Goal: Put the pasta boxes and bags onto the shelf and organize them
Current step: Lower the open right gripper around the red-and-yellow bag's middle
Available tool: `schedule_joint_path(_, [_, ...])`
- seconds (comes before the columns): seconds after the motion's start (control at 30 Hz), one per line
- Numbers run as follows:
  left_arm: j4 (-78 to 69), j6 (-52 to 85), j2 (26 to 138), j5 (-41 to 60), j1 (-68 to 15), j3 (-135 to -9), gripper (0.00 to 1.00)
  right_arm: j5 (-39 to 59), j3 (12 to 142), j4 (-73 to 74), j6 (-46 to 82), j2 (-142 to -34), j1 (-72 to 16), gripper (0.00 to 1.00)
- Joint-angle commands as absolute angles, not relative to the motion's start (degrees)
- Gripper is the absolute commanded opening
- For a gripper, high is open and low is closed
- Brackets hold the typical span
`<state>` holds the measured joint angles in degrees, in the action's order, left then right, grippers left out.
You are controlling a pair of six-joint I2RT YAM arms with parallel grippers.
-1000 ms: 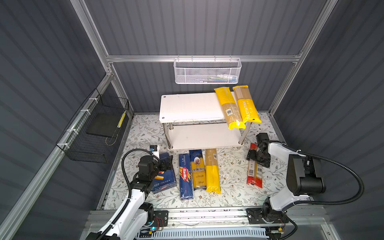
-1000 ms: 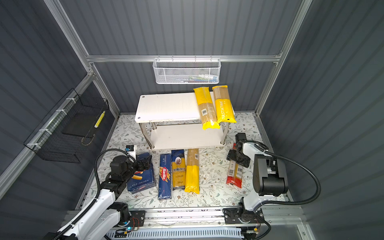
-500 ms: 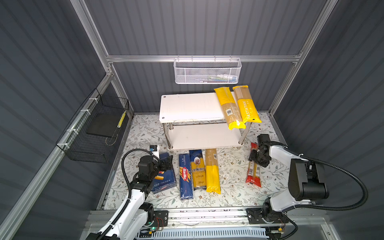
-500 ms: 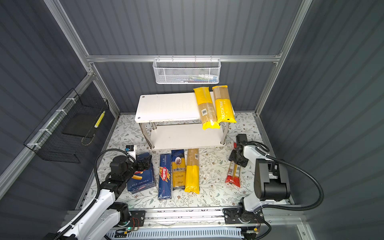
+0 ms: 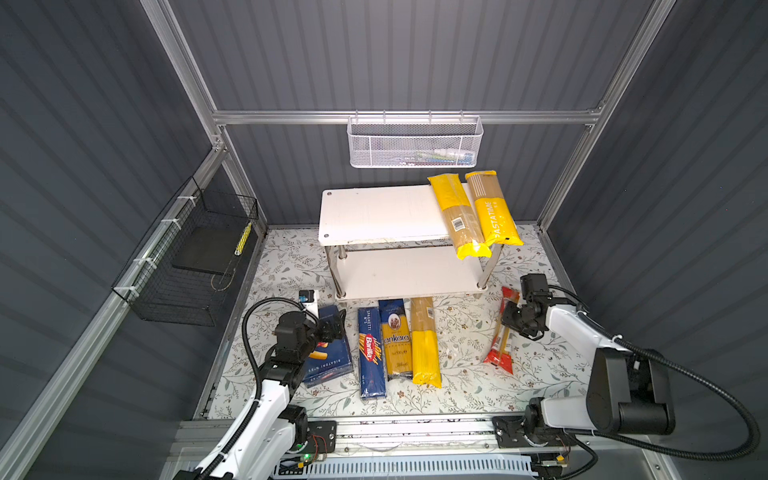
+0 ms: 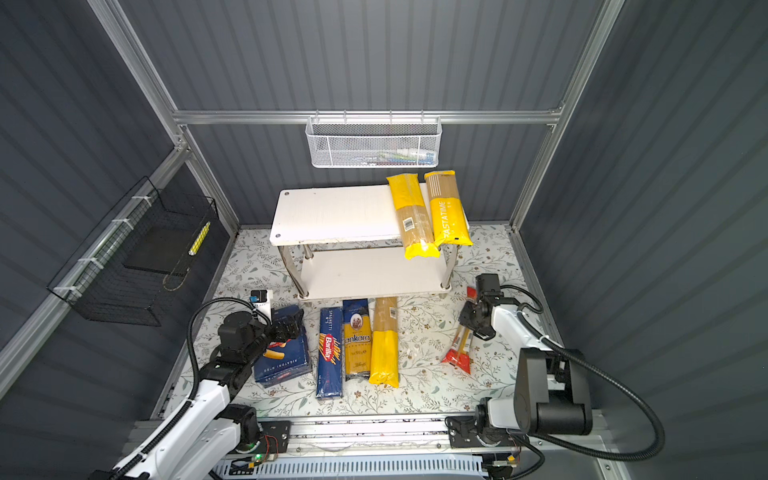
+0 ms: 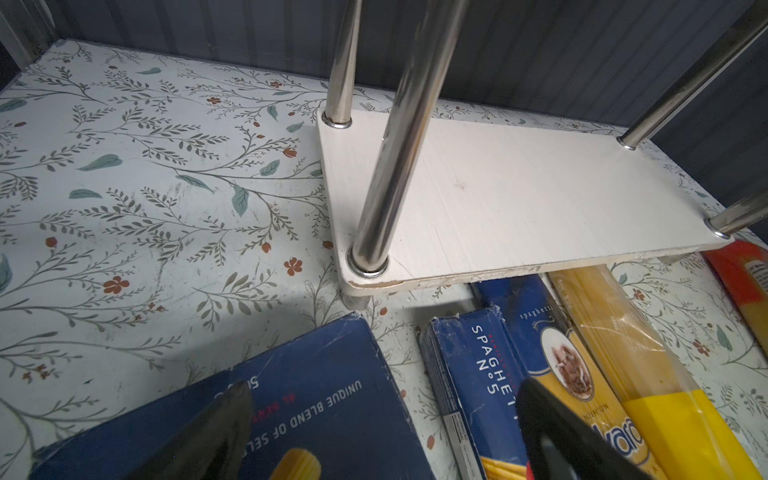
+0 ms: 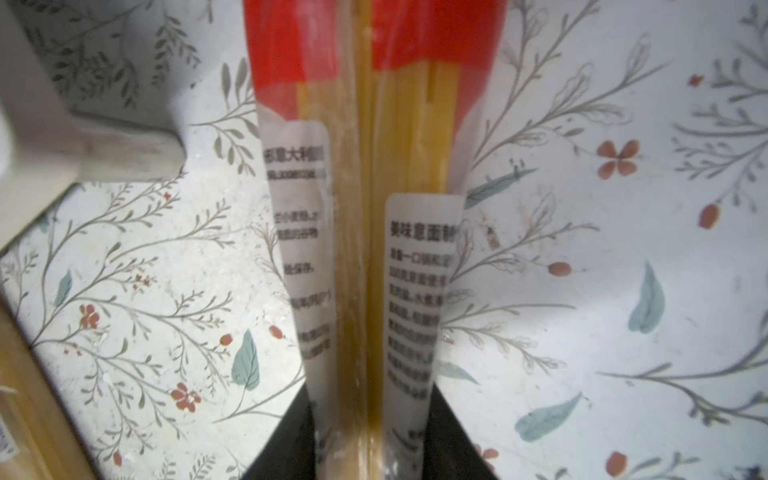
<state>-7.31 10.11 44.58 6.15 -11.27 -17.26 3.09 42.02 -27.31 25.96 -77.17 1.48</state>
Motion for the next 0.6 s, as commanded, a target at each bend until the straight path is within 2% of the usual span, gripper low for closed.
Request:
schedule_joint_path(0.0, [-8.4,8.7,43.9,9.3,-11.2,-17.7,1.00,6.6,40.7,-23.5,27.4,-73.0,1.4,0.28])
schedule_joint_path(0.47, [-8.4,8.3,43.0,10.3,-11.2,-17.3,0.99,9.2,40.2,-26.0,28.5,-64.5,1.4,0.20])
schedule_joint_path(0.53, [-8.4,8.3,43.2,10.3,-11.2,-17.4,1.00,8.5,40.6,-27.2,28.4,-64.5,1.4,0.25])
schedule_joint_path(0.57, [-8.4,8.4,43.1,10.3,-11.2,-17.4,0.99,7.7,40.9,-28.3,28.2,-64.5,1.4,0.37])
